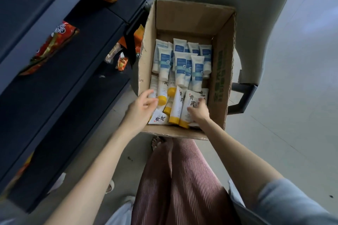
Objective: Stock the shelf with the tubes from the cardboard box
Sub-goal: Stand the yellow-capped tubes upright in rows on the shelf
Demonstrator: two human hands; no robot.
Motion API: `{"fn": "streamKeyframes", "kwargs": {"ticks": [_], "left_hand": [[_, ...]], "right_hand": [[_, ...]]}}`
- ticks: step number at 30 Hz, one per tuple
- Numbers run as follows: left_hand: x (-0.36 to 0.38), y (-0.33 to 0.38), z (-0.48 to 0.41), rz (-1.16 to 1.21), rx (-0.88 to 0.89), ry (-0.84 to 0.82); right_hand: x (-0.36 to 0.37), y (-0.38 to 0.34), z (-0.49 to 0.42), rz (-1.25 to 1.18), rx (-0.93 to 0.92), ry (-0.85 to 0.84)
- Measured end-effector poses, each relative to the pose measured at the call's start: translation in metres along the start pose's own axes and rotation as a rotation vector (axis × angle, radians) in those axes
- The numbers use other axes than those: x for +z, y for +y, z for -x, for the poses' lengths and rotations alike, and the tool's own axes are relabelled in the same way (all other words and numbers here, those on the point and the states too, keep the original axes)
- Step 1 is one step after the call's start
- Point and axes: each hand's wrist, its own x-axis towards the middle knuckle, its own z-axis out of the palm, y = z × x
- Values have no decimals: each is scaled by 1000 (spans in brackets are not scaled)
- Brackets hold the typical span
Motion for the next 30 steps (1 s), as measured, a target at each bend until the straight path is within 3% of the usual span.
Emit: {"fn": "streamKeyframes", "kwargs": {"ticks": [9, 15, 21, 25, 30], "left_hand": [[14, -20, -5, -5, -88, -91], [21, -17, -13, 60, -171, -64], [20, -13, -16, 100, -180, -47], [18, -7, -14, 163, -180, -38], [17, 10, -14, 322, -165, 13]], "right_hand": [[14, 11, -37, -71, 205, -52], [18, 25, -26, 6, 87, -58], [12, 12, -14, -241, -113, -14], [-1, -17, -3, -475, -164, -108], [-18, -45, 23, -551, -210, -291]]}}
